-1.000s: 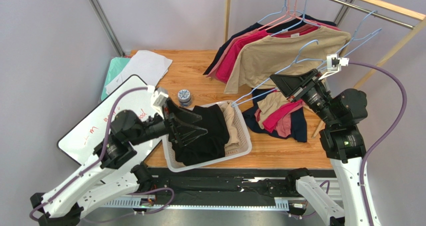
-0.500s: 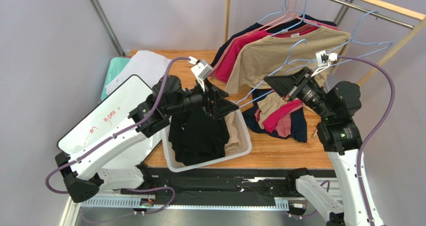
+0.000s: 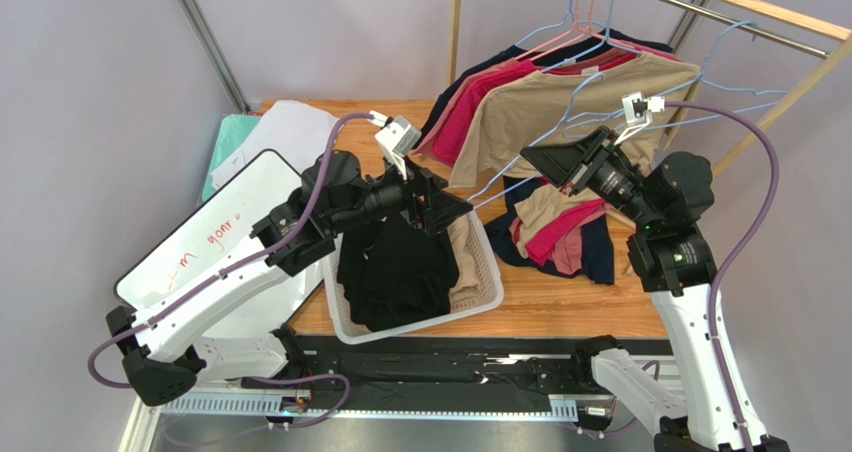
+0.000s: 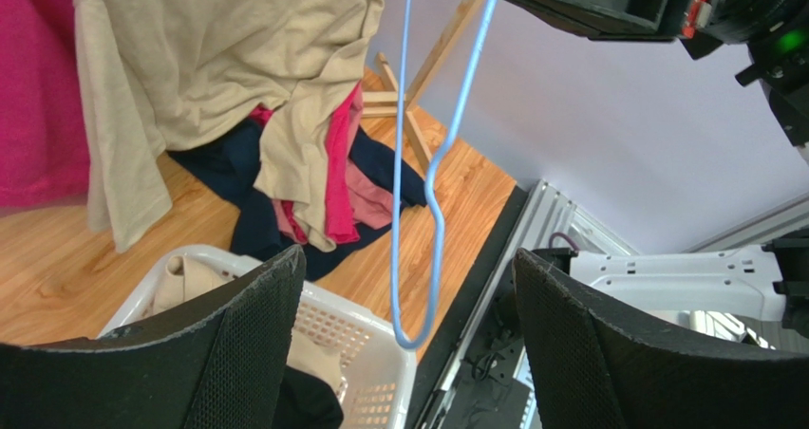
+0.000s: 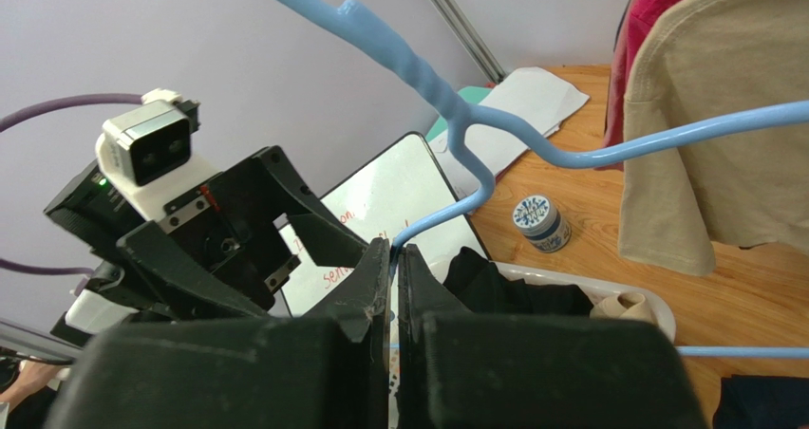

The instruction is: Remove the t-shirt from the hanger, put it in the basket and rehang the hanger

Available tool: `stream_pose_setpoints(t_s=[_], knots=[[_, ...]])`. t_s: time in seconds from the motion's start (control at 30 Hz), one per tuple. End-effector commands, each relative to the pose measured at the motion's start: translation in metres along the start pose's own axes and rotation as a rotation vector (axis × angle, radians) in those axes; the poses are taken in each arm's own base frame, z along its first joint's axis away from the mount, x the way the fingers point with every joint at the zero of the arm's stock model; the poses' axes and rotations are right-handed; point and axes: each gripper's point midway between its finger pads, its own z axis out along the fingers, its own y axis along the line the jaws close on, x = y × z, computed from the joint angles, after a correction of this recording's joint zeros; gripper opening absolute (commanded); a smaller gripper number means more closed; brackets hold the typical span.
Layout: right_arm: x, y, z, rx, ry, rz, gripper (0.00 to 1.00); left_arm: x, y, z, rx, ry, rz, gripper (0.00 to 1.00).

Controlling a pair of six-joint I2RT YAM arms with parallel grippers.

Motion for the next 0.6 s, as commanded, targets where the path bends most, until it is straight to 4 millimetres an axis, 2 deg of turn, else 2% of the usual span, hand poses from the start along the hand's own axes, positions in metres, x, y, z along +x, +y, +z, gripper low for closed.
stream_pose_setpoints(t_s=[0.0,0.13,0.23,0.33,0.43,0.47,0.53,0.57], knots=[[-0.009,0.029,-0.018,-0.058,-0.058,-0.038,0.00,-0.010,-0.024,0.014,0.124,0.029,0.039,0.82],[-0.006,0.027,-0.025,-0.027,-0.055,-0.046,0.00,0.002,-0.047,0.034,0.182,0.064,0.064,0.79],[-0.004,0.028,-0.028,-0.021,-0.051,-0.034,0.00,0.010,-0.048,0.046,0.167,0.083,0.067,0.75],[-0.003,0.033,-0.034,-0.027,-0.056,-0.028,0.00,0.019,-0.038,0.058,0.119,0.103,0.060,0.63],[0.000,0.034,-0.039,-0.018,-0.056,-0.021,0.00,0.023,-0.030,0.064,0.079,0.106,0.059,0.38],[0.000,0.032,-0.040,-0.008,-0.059,-0.018,0.00,0.022,-0.029,0.065,0.073,0.102,0.056,0.19],[0.004,0.029,-0.043,0.009,-0.054,-0.013,0.00,0.020,-0.030,0.068,0.079,0.090,0.050,0.00],[0.006,0.026,-0.044,0.021,-0.053,-0.009,0.01,0.021,-0.032,0.069,0.086,0.089,0.039,0.00]])
